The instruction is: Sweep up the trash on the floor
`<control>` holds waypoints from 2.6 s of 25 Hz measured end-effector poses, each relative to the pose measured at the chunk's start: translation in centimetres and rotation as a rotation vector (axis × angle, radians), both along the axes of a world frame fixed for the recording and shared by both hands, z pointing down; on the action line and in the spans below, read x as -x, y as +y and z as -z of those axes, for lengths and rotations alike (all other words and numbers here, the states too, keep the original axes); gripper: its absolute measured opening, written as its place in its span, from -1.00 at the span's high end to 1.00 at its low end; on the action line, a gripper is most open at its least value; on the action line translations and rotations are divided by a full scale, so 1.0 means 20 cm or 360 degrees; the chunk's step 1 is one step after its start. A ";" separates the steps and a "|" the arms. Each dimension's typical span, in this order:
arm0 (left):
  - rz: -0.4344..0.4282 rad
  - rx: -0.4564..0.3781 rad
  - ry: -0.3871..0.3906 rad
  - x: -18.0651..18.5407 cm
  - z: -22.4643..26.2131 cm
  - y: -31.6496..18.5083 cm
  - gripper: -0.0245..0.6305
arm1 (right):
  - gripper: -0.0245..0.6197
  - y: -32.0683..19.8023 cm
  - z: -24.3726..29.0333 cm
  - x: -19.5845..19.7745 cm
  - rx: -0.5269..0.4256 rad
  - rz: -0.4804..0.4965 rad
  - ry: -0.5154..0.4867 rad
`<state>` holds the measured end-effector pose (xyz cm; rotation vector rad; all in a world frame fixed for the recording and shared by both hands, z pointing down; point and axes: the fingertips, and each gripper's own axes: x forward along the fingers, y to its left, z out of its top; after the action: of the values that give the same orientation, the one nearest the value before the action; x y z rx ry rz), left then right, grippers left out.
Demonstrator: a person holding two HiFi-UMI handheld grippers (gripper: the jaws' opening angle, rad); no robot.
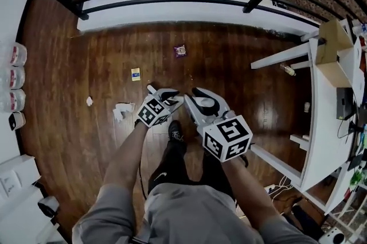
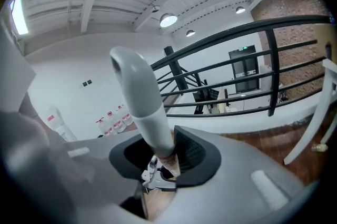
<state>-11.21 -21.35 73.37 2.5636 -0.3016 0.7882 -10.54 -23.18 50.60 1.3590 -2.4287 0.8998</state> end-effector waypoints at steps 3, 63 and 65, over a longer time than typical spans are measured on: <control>0.0032 0.0005 0.0026 -0.03 0.07 -0.06 0.47 | 0.65 -0.06 0.06 -0.04 -0.0022 0.0018 0.0038; 0.0501 -0.0081 0.0059 0.41 0.15 -1.00 0.46 | 0.66 -0.94 0.14 0.43 -0.0152 0.0556 0.0101; 0.0558 -0.0114 0.0070 0.47 0.22 -0.91 0.46 | 0.66 -0.83 0.21 0.48 -0.0195 0.0600 0.0082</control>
<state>-20.69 -39.61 68.99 2.4882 -0.7526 0.5975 -20.19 -39.87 46.40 0.8945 -2.6094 0.6223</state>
